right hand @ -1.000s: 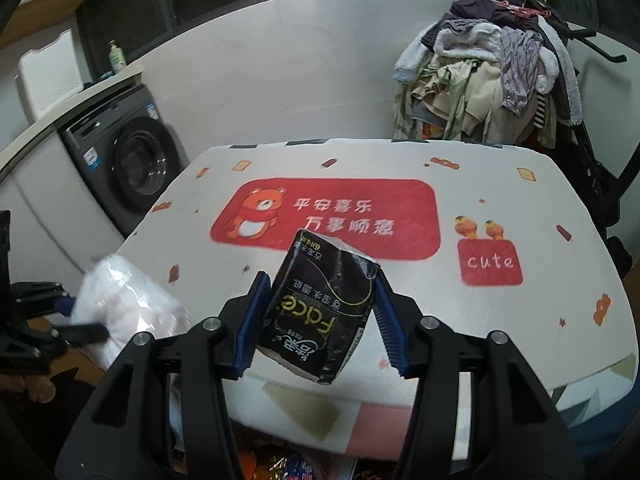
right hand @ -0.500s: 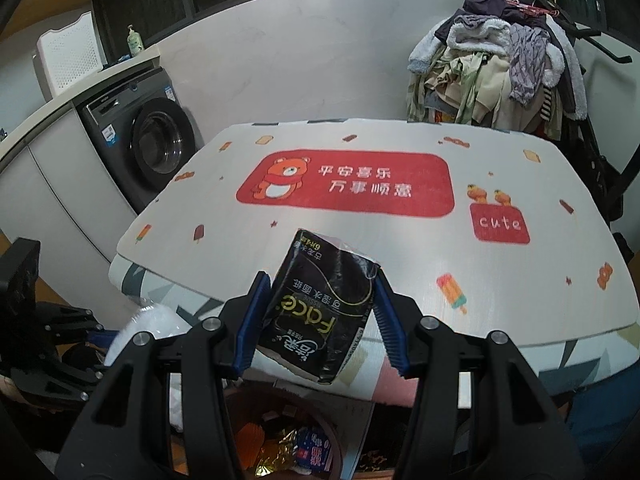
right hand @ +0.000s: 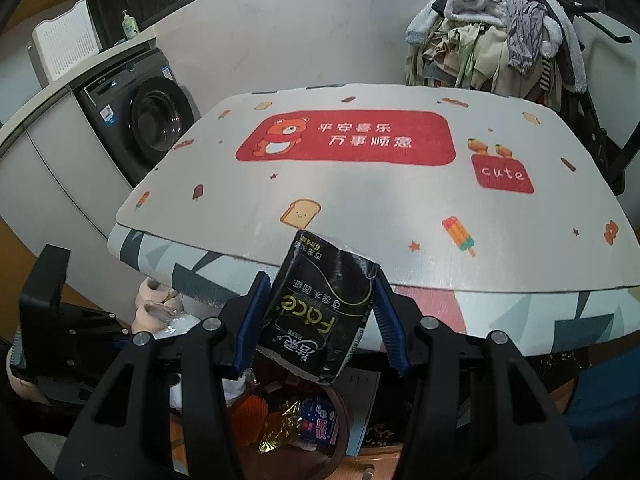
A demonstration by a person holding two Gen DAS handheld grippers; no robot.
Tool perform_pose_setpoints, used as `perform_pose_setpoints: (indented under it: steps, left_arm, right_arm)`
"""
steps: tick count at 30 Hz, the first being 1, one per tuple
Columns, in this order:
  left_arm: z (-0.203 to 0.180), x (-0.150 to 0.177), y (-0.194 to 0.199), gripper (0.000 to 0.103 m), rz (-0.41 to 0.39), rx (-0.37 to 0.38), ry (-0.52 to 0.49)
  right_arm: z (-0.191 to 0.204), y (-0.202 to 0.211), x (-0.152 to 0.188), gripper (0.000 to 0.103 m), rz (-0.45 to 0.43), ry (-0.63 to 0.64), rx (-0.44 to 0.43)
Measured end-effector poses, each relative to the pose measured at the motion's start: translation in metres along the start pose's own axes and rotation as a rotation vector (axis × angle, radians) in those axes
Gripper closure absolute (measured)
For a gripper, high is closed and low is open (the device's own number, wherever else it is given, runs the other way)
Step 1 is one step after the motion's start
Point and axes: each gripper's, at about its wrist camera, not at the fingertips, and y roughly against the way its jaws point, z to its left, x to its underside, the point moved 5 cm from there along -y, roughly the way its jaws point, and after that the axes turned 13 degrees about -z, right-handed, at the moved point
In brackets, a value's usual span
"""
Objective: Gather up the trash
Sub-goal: 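Lower both tools to the brown bin and release the white bag and black tissue pack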
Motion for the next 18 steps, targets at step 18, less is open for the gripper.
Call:
perform_pose_setpoints:
  steps: [18]
  left_arm:
    - [-0.004,0.011,-0.015,0.052,0.025,0.047,0.037]
  right_arm:
    - [0.009,-0.009,0.016,0.050,0.040,0.014,-0.023]
